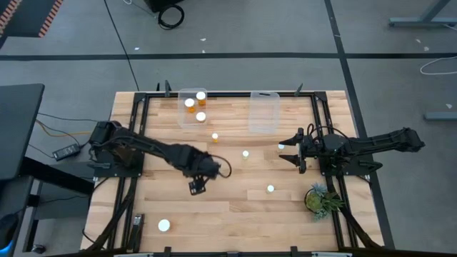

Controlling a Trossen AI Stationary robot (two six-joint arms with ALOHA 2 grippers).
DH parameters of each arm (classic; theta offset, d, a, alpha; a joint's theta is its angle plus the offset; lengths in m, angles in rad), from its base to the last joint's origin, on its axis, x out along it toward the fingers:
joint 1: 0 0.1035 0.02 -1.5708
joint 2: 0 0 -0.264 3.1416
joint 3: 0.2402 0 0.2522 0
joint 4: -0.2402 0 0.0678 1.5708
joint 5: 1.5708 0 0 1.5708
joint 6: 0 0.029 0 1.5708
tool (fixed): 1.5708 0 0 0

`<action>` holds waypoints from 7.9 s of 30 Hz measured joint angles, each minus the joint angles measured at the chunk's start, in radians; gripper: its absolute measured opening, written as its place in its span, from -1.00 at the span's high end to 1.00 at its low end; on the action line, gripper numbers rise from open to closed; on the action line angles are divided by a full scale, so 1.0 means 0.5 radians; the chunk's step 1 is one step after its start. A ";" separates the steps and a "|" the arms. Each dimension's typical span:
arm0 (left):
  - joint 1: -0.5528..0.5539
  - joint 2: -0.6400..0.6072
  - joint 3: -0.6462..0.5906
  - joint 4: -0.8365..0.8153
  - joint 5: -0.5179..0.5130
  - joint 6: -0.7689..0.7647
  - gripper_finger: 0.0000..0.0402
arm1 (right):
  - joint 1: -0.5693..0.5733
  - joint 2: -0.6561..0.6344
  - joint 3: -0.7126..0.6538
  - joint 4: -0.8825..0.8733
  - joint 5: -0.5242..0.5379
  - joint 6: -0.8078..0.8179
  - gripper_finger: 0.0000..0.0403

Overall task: Pick and place medicine bottles into bin by pill shape (circle, oval)
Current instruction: Put the large orange pill bottle into the left transparent bin

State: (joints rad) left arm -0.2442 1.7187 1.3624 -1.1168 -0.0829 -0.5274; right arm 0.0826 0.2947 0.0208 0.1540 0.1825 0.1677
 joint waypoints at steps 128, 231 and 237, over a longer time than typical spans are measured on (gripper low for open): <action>-1.360 0.105 -0.046 0.119 0.211 -3.284 -0.50 | 0.000 0.000 0.000 0.001 -0.001 0.000 -0.41; -1.352 0.294 -0.047 0.211 0.140 -3.207 -0.39 | 0.000 0.000 0.000 0.001 0.000 0.000 -0.41; -1.353 0.294 -0.047 0.211 0.153 -3.201 -0.39 | 0.000 0.000 0.000 0.001 0.000 0.000 -0.41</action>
State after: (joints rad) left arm -0.9207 1.8660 1.3392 -1.0115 -0.0063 -2.1277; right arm 0.0826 0.2947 0.0206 0.1543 0.1825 0.1677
